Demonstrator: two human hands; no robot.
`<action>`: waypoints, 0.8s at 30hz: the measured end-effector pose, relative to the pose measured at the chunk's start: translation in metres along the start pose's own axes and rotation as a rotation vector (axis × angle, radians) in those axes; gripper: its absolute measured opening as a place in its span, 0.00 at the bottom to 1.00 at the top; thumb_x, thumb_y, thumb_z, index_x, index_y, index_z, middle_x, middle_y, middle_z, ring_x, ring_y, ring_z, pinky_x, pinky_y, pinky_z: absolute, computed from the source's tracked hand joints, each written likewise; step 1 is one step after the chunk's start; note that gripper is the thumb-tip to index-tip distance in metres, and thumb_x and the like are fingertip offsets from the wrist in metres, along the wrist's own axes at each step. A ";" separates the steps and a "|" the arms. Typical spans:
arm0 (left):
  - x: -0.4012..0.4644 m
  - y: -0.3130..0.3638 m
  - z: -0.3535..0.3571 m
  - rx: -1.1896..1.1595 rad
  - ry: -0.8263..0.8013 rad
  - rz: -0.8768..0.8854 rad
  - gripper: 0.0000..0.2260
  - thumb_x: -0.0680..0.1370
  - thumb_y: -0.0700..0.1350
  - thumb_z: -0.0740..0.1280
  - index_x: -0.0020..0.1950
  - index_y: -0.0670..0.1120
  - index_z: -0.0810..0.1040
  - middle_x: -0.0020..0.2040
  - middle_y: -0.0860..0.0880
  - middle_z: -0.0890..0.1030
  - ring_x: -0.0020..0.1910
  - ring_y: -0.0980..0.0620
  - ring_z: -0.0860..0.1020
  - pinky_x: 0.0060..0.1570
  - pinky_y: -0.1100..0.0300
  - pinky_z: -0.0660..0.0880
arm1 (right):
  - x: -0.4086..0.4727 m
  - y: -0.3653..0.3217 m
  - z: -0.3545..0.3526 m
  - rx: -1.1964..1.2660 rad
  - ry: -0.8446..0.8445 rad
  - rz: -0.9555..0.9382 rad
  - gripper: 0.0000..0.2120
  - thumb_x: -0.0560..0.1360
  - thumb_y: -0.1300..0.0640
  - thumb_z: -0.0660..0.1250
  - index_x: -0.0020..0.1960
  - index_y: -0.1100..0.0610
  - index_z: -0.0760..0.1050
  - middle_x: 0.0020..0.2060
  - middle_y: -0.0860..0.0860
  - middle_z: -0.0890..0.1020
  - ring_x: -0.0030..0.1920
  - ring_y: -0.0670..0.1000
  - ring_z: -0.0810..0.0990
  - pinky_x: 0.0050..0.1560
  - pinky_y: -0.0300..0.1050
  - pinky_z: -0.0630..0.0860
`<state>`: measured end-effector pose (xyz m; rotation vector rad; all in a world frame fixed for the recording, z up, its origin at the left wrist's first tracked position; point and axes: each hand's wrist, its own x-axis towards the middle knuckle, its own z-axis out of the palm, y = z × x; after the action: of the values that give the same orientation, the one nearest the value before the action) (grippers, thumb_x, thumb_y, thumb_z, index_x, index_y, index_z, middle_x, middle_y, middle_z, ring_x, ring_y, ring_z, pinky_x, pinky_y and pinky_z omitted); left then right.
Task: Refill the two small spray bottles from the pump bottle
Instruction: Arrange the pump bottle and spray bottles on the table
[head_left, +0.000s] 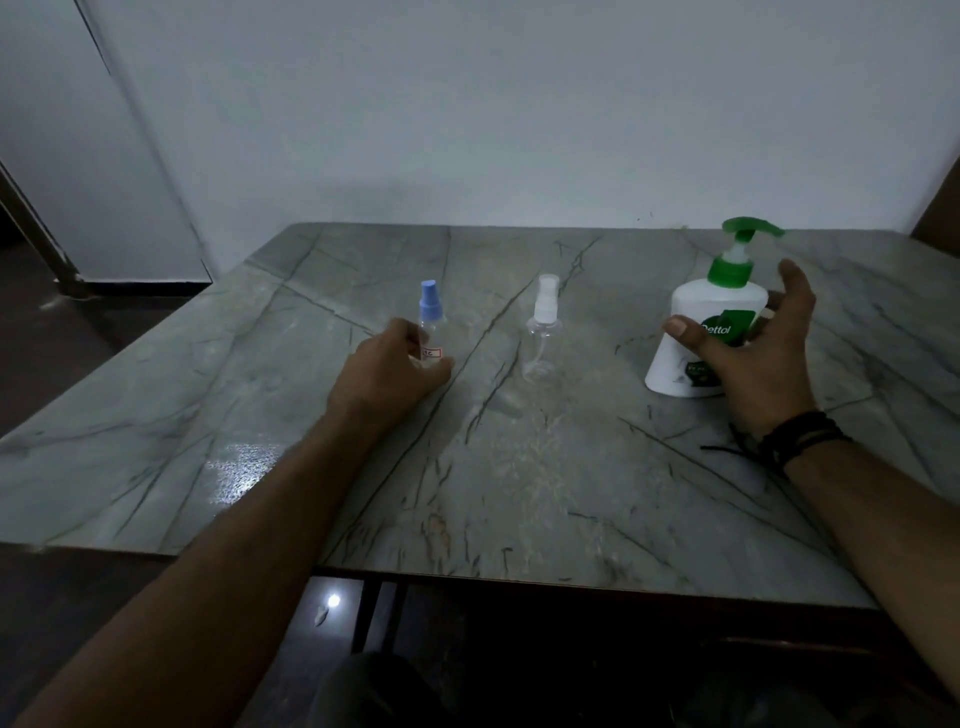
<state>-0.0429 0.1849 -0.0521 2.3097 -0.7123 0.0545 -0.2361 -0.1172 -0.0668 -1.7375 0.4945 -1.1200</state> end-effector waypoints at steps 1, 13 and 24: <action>0.000 0.000 0.000 0.007 -0.003 0.001 0.22 0.74 0.56 0.72 0.63 0.48 0.73 0.57 0.50 0.80 0.52 0.52 0.78 0.50 0.58 0.72 | 0.000 -0.001 -0.002 -0.011 0.025 0.005 0.60 0.58 0.34 0.80 0.79 0.47 0.50 0.70 0.52 0.66 0.68 0.50 0.72 0.70 0.51 0.72; 0.003 -0.002 0.002 0.030 -0.023 -0.028 0.27 0.73 0.58 0.73 0.66 0.49 0.69 0.59 0.50 0.78 0.52 0.53 0.76 0.48 0.58 0.71 | -0.054 -0.128 0.017 0.147 -0.056 -0.449 0.24 0.74 0.60 0.72 0.66 0.59 0.65 0.54 0.56 0.73 0.49 0.51 0.78 0.49 0.44 0.77; -0.009 0.004 -0.006 -0.037 0.374 0.145 0.33 0.75 0.63 0.67 0.70 0.42 0.66 0.67 0.44 0.67 0.59 0.55 0.69 0.57 0.57 0.69 | -0.044 -0.072 0.102 -0.338 -0.375 -0.076 0.47 0.70 0.47 0.77 0.80 0.55 0.54 0.68 0.54 0.69 0.64 0.50 0.73 0.65 0.45 0.72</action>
<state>-0.0515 0.1904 -0.0473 2.1248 -0.6767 0.5201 -0.1820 -0.0010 -0.0344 -2.2182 0.4011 -0.7631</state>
